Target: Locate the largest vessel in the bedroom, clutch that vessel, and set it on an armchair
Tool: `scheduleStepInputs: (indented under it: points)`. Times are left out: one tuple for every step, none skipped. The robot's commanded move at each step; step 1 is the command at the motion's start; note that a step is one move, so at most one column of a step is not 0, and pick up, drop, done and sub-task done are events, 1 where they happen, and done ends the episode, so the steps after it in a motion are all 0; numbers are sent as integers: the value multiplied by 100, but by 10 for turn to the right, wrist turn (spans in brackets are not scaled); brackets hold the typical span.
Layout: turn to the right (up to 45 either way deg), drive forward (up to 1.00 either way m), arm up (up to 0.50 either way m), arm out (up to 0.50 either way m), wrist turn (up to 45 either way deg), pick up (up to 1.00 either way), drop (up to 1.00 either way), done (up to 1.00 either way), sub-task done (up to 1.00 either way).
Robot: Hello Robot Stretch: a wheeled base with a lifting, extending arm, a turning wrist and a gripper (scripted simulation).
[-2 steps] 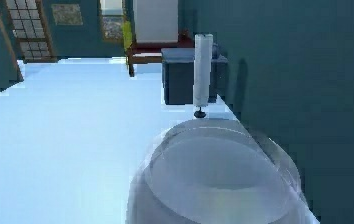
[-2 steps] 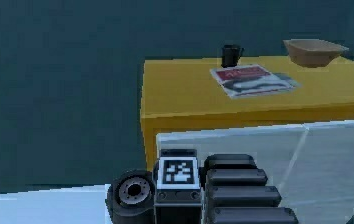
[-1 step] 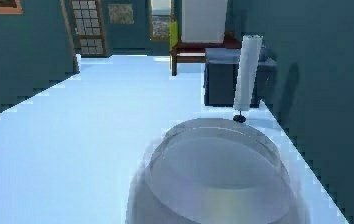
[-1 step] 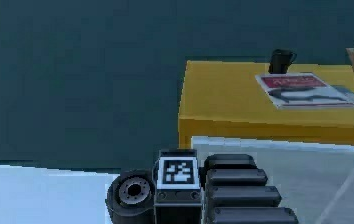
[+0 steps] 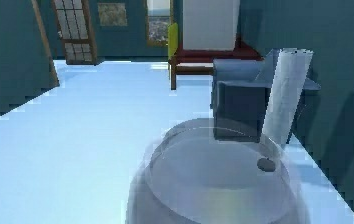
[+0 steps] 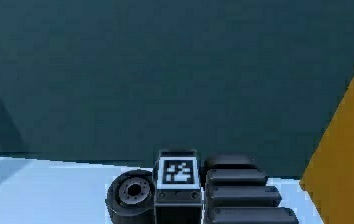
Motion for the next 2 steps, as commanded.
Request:
scheduleStepInputs:
  points:
    - [-30,0,0,0,0,0,0,0,0]
    - [0,100,0,0,0,0,0,0,0]
